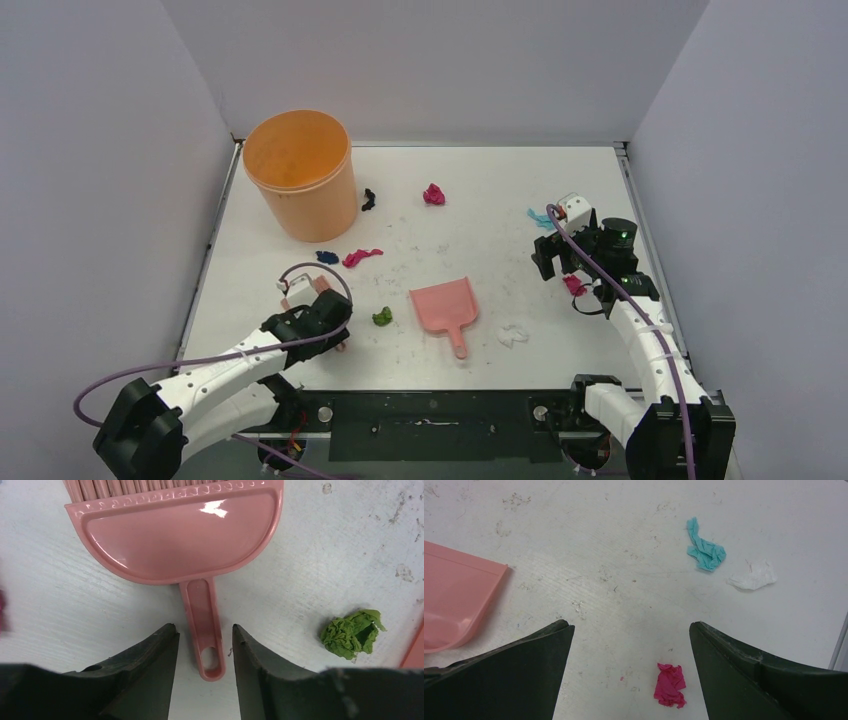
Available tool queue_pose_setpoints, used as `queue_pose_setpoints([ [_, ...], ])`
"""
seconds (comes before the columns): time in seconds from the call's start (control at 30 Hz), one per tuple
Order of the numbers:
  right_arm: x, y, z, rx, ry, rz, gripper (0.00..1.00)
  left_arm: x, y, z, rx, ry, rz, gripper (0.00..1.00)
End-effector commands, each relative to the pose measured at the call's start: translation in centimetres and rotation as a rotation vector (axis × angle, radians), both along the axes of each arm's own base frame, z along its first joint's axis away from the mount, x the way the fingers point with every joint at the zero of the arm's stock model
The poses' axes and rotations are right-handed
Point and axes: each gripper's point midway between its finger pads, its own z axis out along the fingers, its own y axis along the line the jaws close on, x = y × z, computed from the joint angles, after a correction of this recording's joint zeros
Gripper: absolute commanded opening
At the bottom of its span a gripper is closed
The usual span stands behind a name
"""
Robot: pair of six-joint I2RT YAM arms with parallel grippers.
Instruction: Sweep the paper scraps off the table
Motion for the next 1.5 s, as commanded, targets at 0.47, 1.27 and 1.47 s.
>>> queue_pose_setpoints([
  [0.47, 0.4, 0.1, 1.0, -0.005, -0.047, 0.024, 0.90, 4.7, -7.7, 1.0, -0.184, -0.042, -0.138, 0.48],
  [1.27, -3.6, 14.3, 2.1, 0.026, -0.014, 0.570, 0.91, 10.3, 1.7, 17.2, 0.234, -0.358, -0.263, 0.81],
  [1.47, -2.7, 20.7, 0.7, -0.051, 0.143, 0.779, 0.95, 9.4, 4.3, 15.4, 0.279, -0.363, -0.189, 0.83],
])
